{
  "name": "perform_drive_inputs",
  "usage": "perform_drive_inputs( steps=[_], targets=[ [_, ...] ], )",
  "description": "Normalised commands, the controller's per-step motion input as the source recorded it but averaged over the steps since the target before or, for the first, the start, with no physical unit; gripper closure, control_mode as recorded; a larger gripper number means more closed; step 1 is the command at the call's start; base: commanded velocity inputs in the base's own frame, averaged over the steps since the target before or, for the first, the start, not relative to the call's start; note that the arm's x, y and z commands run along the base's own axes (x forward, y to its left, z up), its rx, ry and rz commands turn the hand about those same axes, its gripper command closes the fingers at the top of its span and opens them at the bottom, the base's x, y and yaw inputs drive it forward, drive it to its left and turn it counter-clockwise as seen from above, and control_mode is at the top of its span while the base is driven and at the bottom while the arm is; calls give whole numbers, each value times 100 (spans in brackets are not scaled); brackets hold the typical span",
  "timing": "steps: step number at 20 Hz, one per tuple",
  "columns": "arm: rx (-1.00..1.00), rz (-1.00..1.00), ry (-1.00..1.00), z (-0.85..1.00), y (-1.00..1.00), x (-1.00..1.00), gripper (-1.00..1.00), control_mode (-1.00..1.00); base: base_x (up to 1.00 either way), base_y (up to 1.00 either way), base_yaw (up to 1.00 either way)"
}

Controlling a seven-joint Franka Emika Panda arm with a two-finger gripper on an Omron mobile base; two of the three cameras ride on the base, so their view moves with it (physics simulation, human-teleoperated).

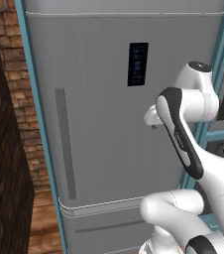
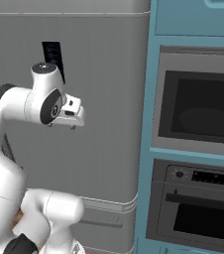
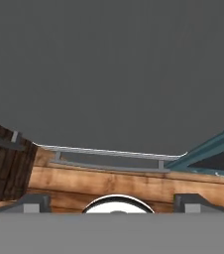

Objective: Retrieve the pear and peach from the fridge and place them into the bowl on the dining table.

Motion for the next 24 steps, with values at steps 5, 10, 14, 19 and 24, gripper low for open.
perform_drive_inputs(
  steps=[5, 10, 14, 19, 24],
  targets=[
    [0, 0, -9, -3, -8, -43, -100, -100, 0, 0, 0],
    [0, 0, -9, -4, -13, -32, -100, -100, 0, 0, 0],
    [0, 0, -2, 0, 0, 0, -100, -100, 0, 0, 0],
    [0, 0, 0, 0, 0, 0, -100, 100, -17, 0, 0],
    [0, 0, 0, 0, 0, 0, -100, 100, -62, 1, 0]
  ],
)
